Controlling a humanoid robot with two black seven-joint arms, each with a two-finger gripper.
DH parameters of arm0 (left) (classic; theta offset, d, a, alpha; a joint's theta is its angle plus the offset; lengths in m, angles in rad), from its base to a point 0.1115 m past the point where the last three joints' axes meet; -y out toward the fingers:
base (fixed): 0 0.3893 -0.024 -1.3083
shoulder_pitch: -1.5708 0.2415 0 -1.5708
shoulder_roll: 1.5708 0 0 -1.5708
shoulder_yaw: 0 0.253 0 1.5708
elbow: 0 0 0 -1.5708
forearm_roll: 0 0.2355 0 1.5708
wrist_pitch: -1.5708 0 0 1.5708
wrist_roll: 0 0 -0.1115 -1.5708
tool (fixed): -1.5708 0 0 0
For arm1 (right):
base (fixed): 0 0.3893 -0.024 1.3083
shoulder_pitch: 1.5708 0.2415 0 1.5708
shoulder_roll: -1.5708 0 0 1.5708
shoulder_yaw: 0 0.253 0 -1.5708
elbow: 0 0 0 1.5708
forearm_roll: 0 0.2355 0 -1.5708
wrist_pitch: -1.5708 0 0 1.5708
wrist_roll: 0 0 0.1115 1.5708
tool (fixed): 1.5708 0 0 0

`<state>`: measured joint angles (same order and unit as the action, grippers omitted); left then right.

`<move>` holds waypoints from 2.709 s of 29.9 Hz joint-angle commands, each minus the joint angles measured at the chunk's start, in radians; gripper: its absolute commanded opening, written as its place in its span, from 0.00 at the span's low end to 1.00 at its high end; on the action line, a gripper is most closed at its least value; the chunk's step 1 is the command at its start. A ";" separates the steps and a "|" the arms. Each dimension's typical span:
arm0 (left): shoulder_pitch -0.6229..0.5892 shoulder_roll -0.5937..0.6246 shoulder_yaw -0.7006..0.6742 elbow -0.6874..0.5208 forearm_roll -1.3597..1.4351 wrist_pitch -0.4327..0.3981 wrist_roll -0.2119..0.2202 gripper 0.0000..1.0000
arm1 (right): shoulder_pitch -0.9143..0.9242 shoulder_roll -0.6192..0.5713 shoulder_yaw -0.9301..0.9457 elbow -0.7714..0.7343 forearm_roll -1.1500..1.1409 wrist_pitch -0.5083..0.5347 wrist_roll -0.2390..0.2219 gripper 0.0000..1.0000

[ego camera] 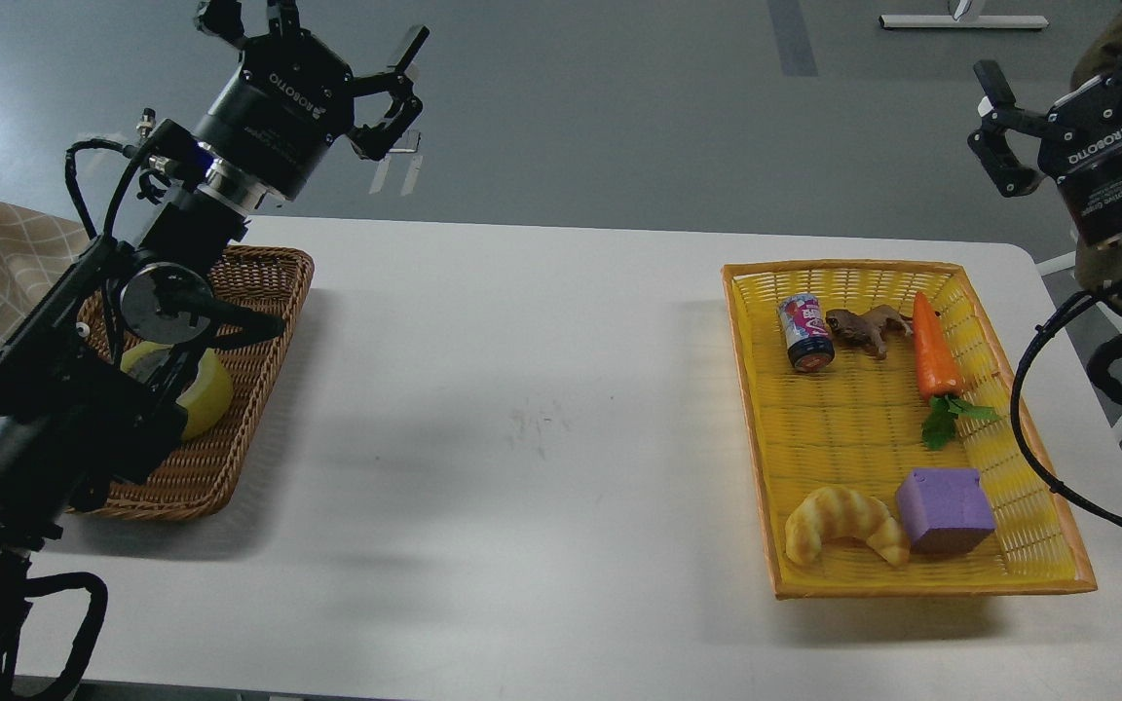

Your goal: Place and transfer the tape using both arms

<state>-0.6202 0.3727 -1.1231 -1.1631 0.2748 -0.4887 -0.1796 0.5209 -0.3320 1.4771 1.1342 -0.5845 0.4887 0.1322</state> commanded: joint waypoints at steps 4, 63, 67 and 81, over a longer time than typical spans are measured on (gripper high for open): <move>-0.001 0.002 -0.006 0.003 -0.006 0.000 0.002 0.98 | 0.002 0.001 0.026 -0.013 0.008 0.000 0.000 1.00; 0.008 -0.008 -0.060 0.014 -0.008 0.000 -0.001 0.98 | -0.013 0.067 0.068 0.001 0.008 0.000 0.000 1.00; 0.008 -0.009 -0.060 0.014 -0.008 0.000 -0.001 0.98 | -0.013 0.068 0.068 0.001 0.008 0.000 0.000 1.00; 0.010 -0.011 -0.067 0.014 -0.008 0.000 -0.001 0.98 | -0.018 0.068 0.068 0.002 0.008 0.000 0.000 1.00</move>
<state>-0.6108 0.3635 -1.1891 -1.1490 0.2664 -0.4887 -0.1810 0.5060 -0.2639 1.5448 1.1366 -0.5767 0.4887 0.1319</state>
